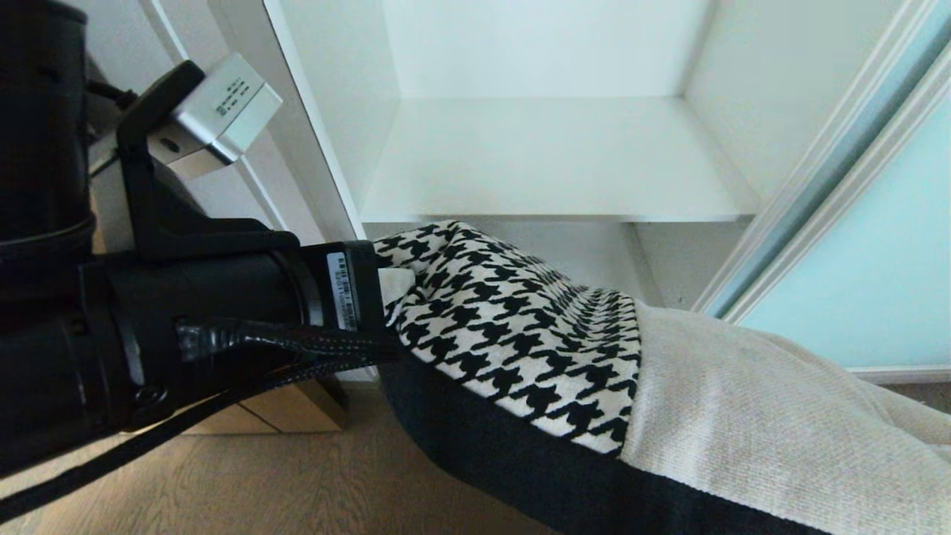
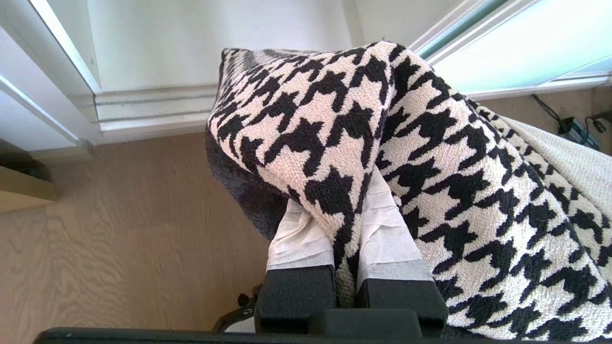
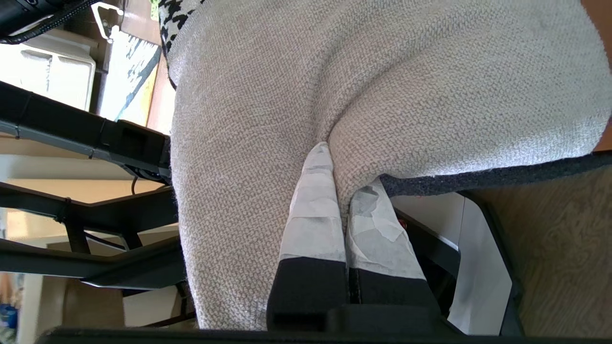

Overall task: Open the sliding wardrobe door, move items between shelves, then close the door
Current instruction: Place the pillow on the higher shelf

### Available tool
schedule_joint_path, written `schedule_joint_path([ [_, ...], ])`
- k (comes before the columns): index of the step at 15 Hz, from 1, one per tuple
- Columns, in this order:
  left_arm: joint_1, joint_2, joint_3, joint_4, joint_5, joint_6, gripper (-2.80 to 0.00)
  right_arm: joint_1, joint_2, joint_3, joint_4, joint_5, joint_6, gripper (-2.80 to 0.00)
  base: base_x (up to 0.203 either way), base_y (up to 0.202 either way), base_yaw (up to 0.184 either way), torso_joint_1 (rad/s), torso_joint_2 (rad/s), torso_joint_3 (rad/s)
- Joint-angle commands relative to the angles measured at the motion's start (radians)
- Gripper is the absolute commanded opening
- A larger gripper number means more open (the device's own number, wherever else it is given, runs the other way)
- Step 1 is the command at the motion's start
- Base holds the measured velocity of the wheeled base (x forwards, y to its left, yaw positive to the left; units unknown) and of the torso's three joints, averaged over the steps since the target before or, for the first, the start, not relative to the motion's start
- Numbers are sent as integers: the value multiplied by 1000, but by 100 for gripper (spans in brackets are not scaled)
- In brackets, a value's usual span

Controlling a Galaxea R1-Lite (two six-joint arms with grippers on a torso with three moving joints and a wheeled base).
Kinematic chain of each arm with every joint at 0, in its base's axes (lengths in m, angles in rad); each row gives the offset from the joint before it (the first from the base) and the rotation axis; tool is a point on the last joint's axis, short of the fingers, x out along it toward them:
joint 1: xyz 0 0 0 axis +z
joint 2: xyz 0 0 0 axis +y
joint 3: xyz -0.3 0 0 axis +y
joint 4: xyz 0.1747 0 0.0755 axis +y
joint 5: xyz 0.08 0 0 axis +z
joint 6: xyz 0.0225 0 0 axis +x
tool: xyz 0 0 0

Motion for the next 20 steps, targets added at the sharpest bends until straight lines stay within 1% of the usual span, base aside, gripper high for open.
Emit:
schedule_joint_path([
  [1, 0, 0, 2, 0, 3, -3, -280, 0, 5, 1, 2, 2, 2, -280, 0, 0, 0, 5, -2, 212],
  [6, 1, 5, 15, -1, 4, -3, -280, 0, 5, 1, 1, 4, 4, -280, 0, 0, 0, 3, 4, 206],
  [9, 1, -9, 33, -19, 6, 4, -280, 0, 2, 3, 1, 4, 4, -280, 0, 0, 0, 2, 0, 83],
  [10, 1, -28, 51, -44, 1, 7, -280, 0, 2, 8, 0, 4, 4, -280, 0, 0, 0, 0, 0, 0],
  [11, -2, -36, 74, -98, -2, 15, -280, 0, 0, 10, 0, 4, 4, -280, 0, 0, 0, 0, 0, 0],
  [13, -3, -40, 116, -211, -4, 57, -280, 0, -1, 11, 0, 4, 4, -280, 0, 0, 0, 0, 0, 0],
  [14, -3, -38, 137, -236, -2, 82, -280, 0, -3, 13, 0, 4, 4, -280, 0, 0, 0, 0, 0, 0],
  [17, -3, -54, 174, -212, -4, 162, -280, -1, -11, 16, 0, 4, 4, -280, 0, 0, 0, 0, 0, 0],
  [18, -3, -64, 185, -213, -9, 169, -280, -1, -12, 16, 0, 2, 4, -280, 0, 0, 0, 0, 0, 0],
  [20, 1, -58, 176, -222, -18, 156, -280, -1, -15, 25, 0, 4, 5, -280, 0, 0, 0, 0, 0, 0],
])
